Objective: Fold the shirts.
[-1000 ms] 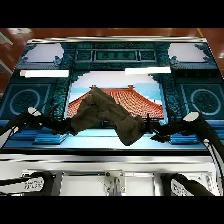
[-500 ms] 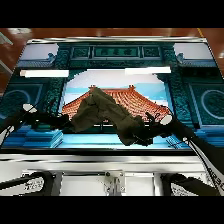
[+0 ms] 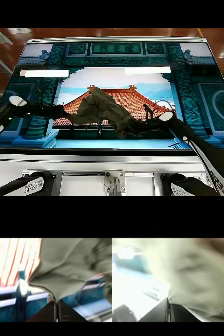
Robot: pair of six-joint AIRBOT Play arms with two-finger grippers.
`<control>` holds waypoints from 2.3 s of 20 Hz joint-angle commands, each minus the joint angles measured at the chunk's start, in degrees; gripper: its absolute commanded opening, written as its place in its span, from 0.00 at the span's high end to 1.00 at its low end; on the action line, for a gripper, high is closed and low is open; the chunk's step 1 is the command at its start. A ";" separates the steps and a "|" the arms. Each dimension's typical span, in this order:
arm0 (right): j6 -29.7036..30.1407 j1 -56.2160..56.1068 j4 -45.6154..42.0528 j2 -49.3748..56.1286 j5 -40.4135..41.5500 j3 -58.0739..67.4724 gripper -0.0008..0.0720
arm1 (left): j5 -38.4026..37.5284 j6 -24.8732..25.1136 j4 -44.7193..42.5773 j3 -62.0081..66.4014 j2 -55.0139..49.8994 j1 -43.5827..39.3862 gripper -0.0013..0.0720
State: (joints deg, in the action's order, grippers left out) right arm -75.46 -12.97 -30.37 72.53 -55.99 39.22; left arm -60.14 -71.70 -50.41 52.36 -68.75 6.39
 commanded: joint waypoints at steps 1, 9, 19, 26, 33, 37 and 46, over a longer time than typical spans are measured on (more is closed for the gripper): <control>7.65 3.65 1.73 -9.44 -6.86 10.21 0.90 | 3.13 1.42 -0.13 10.34 12.79 2.01 0.93; -9.97 26.12 -9.20 -30.99 -3.48 43.12 0.90 | 11.56 -2.51 -0.48 38.93 35.28 16.46 0.93; -15.93 29.29 -23.30 -31.87 -31.43 48.54 0.90 | -0.22 -5.49 -13.62 37.13 37.35 21.31 0.93; -15.50 29.27 -37.07 -25.64 -42.69 37.33 0.90 | -7.82 -5.49 -13.42 15.50 37.46 21.11 0.93; -11.93 26.56 -18.03 -5.53 -6.84 26.84 0.90 | -0.70 -3.54 -5.86 -11.10 37.46 13.77 0.93; -11.06 18.23 -14.75 8.35 9.11 26.84 0.90 | 5.81 -3.58 -4.37 -19.28 37.46 7.17 0.93; -6.60 24.94 -23.50 7.23 -19.50 27.82 0.28 | 9.20 -3.56 -4.39 -21.27 37.46 5.07 0.93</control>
State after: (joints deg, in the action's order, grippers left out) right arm -83.15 8.38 -47.92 81.78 -61.87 66.81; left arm -52.34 -75.26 -54.98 31.59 -31.33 11.81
